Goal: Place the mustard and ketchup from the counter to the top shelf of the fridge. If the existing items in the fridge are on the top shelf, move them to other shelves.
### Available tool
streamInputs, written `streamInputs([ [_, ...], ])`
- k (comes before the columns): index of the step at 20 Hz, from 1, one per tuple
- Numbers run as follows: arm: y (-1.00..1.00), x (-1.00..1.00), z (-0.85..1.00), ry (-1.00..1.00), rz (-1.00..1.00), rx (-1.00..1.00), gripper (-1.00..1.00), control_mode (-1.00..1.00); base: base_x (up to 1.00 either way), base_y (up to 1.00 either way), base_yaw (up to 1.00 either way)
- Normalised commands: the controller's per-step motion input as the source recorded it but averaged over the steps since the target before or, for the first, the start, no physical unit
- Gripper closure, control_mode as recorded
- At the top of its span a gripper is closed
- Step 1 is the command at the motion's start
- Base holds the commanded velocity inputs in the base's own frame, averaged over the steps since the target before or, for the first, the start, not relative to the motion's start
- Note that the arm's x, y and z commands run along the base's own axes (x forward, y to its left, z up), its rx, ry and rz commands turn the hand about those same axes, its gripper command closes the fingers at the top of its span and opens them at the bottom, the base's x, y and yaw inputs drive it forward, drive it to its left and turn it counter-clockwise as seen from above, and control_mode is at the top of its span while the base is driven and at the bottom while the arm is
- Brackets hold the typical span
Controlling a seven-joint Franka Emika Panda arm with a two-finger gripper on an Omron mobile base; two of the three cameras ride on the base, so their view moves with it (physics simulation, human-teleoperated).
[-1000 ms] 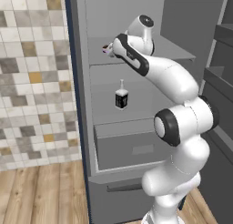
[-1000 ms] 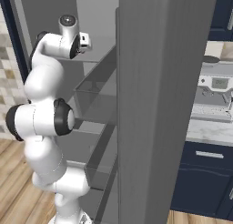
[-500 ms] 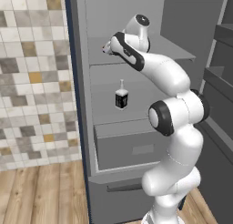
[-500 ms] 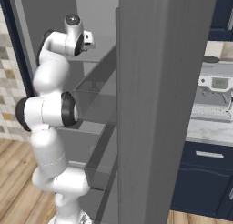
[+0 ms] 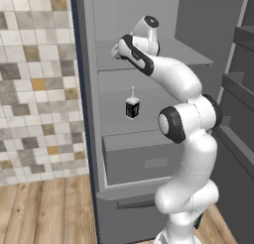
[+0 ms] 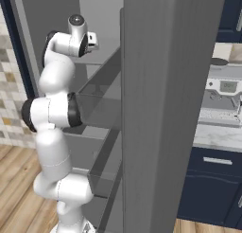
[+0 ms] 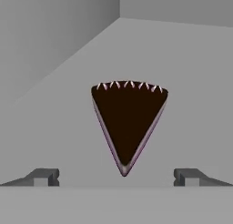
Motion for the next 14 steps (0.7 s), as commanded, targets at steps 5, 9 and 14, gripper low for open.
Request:
streamInputs([
  [5,0.24,0.15,-0.16,0.0,0.0,0.0,-1.0,-1.0,0.0,0.0,0.0],
  [9,0.17,0.19,-0.11,0.0,0.0,0.0,-1.0,-1.0,0.0,0.0,0.0],
  [14,0.01,0.32,-0.02,0.0,0.0,0.0,-1.0,-1.0,0.0,0.0,0.0],
])
